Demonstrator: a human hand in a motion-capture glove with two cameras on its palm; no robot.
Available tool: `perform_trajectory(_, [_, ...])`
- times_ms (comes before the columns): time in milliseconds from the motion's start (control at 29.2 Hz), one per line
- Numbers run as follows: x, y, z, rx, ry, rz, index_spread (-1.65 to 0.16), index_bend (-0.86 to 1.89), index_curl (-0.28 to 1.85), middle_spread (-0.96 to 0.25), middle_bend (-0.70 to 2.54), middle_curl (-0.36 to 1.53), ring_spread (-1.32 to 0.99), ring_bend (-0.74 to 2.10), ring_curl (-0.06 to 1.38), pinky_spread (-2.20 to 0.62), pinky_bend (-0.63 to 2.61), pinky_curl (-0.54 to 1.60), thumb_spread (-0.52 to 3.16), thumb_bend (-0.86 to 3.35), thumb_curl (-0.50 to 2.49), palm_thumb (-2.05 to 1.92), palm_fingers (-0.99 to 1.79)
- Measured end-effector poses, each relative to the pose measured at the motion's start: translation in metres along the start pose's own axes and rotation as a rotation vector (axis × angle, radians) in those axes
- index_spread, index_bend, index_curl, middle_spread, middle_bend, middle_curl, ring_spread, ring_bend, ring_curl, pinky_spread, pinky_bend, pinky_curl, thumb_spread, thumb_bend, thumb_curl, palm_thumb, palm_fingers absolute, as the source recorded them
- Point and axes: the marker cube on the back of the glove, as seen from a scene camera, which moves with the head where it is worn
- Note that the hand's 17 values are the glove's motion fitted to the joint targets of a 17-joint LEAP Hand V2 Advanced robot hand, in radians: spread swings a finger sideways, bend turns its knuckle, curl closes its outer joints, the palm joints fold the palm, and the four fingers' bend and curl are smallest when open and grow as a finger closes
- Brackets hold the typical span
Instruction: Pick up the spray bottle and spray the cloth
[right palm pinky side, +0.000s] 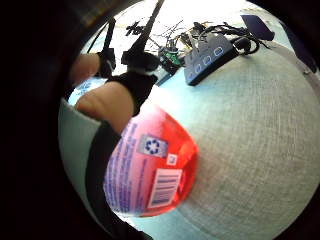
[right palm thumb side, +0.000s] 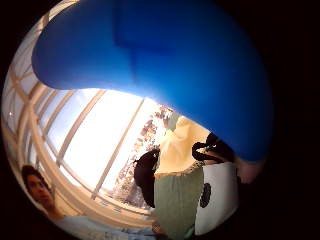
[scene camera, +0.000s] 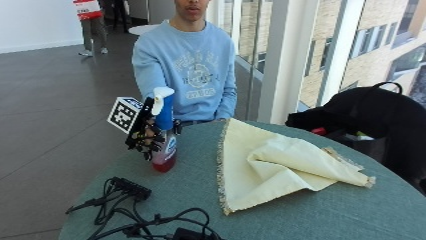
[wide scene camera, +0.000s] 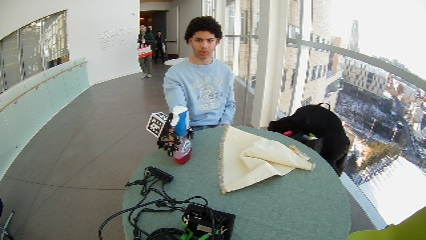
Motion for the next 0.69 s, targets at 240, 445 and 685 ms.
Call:
perform_trajectory(240, [-0.009,-0.005,-0.007,-0.151,-0.038,-0.057,-0.25,0.16,0.26,-0.13,0.38,0.43,-0.07,0.52,0.38,0.29,0.19,0.33,0.68,0.09,0.54,1.04,0.83])
perform_trajectory(445, [-0.032,-0.012,-0.009,-0.362,-0.032,-0.136,-0.25,0.14,0.28,-0.13,0.36,0.44,-0.07,0.53,0.39,0.29,0.19,0.33,0.65,0.04,0.56,1.03,0.87])
perform_trajectory(685, [-0.069,-0.04,0.009,-0.572,0.003,-0.267,-0.23,0.11,0.28,-0.12,0.34,0.45,-0.06,0.53,0.39,0.27,0.21,0.34,0.64,-0.01,0.6,1.04,0.93])
